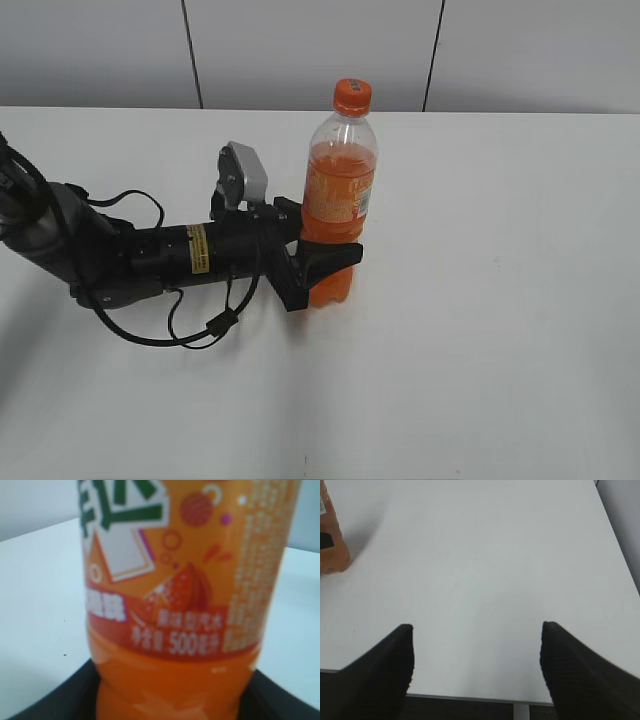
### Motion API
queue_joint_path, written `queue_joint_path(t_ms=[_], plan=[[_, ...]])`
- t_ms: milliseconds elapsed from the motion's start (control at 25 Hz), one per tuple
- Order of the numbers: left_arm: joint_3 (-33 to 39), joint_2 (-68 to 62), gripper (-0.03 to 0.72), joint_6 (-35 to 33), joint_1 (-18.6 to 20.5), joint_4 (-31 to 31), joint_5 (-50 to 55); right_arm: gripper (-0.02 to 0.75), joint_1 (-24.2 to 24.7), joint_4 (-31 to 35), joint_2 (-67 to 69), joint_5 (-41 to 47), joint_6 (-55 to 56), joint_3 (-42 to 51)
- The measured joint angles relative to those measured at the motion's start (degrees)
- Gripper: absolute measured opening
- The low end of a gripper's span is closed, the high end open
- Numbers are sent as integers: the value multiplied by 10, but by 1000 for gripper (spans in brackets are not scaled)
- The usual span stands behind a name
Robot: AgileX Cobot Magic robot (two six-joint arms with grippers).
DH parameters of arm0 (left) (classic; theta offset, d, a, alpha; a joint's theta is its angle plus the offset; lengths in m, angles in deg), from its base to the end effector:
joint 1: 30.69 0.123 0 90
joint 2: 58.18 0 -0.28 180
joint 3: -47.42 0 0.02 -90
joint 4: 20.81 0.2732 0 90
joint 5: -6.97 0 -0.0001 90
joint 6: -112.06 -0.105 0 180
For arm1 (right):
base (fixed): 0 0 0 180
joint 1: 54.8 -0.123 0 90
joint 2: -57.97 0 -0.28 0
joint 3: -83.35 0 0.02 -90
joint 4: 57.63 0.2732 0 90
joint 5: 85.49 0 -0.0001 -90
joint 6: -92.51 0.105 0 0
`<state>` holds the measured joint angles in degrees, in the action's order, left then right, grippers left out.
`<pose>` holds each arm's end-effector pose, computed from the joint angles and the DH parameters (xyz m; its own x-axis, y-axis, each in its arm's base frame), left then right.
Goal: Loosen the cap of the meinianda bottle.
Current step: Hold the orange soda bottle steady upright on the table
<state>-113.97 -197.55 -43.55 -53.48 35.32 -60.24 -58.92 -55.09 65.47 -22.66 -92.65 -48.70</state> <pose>0.3365 -0.2285 0.0420 -0.1465 0.1297 -0.9807 0.9498 0.2956 -0.1028 0.0281 0.0062 0.2812 -0.4636 -0.1033 -0.8800 -0.1391 0.9894 -0.0428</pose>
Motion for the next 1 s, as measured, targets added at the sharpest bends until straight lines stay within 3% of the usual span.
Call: queue_joint_path(t_ms=[760, 1000], plan=[[-8, -42, 399, -3, 3, -16, -64, 591, 0, 2, 6, -1, -1, -3], [-8, -42, 399, -3, 3, -17, -65, 591, 0, 25, 168, 0, -16, -89]])
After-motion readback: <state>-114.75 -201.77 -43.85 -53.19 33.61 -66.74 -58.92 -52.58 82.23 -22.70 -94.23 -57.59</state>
